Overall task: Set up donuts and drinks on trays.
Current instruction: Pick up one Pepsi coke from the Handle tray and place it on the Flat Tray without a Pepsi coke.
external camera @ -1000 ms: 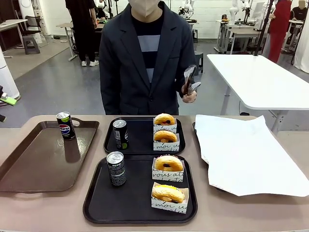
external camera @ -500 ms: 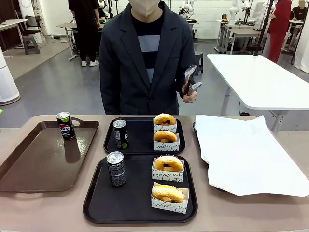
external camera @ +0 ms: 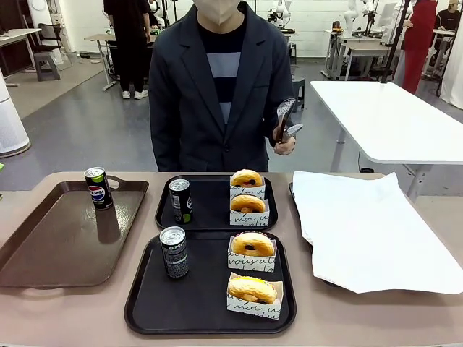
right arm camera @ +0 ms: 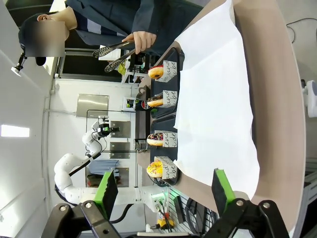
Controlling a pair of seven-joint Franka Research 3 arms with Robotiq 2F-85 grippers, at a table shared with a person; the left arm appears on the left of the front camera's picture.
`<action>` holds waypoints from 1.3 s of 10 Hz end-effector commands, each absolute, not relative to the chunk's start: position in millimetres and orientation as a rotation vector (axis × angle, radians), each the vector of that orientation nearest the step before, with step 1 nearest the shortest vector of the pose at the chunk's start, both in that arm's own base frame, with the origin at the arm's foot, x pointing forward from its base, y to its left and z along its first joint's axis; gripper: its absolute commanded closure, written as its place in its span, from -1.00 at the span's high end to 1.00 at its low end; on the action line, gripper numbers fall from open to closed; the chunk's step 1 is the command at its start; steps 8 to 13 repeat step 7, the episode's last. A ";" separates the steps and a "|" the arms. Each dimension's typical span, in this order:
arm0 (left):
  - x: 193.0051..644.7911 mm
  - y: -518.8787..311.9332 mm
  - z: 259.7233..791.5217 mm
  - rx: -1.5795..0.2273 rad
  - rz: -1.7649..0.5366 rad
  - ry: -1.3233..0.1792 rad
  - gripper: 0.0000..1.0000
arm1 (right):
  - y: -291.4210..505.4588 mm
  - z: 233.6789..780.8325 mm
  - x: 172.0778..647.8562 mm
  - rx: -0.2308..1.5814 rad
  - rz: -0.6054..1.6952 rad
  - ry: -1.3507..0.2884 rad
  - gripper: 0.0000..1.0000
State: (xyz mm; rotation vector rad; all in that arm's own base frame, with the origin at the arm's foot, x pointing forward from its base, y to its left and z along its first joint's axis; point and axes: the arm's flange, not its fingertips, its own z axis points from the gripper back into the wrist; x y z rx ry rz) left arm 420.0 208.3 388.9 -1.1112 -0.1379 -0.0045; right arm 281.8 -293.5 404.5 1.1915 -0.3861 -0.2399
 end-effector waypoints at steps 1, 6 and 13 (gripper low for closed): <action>414.9 217.7 383.0 -1.120 0.023 -0.143 1.00 | -293.5 405.4 281.8 1.201 -0.237 -0.393 1.00; 414.9 217.7 383.0 -1.120 0.023 -0.143 1.00 | -293.5 405.4 281.8 1.201 -0.237 -0.393 1.00; 414.9 217.7 383.0 -1.120 0.023 -0.143 1.00 | -293.5 405.4 281.8 1.201 -0.237 -0.393 1.00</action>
